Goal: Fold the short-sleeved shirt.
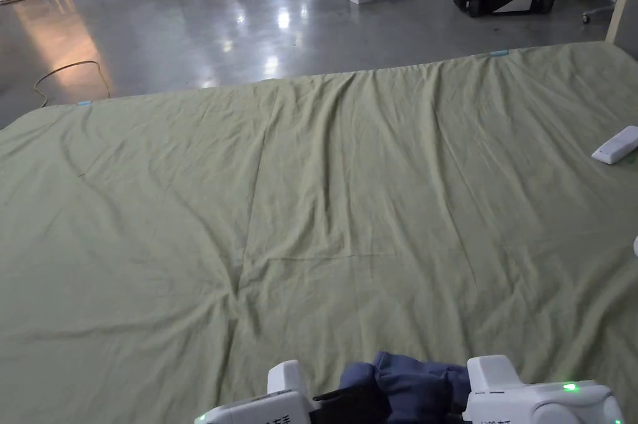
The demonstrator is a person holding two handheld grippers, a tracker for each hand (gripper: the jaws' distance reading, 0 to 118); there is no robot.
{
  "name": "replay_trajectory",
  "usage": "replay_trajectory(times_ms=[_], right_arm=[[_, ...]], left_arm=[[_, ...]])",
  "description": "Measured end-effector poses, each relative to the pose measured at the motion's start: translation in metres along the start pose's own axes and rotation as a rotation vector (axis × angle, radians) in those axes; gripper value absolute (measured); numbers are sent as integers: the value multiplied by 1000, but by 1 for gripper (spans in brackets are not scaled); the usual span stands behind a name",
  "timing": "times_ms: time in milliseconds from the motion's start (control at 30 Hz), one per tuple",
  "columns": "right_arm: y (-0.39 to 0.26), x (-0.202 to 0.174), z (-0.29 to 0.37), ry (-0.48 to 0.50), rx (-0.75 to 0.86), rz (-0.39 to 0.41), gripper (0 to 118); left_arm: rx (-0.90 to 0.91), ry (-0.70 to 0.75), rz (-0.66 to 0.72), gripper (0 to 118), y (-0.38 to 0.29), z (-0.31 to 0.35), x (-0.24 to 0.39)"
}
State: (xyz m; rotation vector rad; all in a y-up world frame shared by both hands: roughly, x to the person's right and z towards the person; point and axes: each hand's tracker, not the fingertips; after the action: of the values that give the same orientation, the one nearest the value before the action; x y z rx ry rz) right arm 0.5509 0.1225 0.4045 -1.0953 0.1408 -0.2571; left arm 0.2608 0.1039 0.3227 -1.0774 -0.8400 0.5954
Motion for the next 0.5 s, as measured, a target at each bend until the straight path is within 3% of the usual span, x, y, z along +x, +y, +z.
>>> replay_trajectory(times_ms=[100,200,333,400,500], right_arm=[[1,-3,19,39,59,-44,0],[-3,-13,57,164,186,-88,0],[-12,-19,91,257,268,-145,0],[-17,-18,94,249,268,-161,0],[-25,-22,89,219,238,-147,0]], left_arm=[[39,-88,108,30,8,24,5],[144,-224,201,30,25,83,4],[236,-53,140,30,71,200,-31],[252,118,95,30,93,251,-59],[248,333,141,30,125,310,-115]])
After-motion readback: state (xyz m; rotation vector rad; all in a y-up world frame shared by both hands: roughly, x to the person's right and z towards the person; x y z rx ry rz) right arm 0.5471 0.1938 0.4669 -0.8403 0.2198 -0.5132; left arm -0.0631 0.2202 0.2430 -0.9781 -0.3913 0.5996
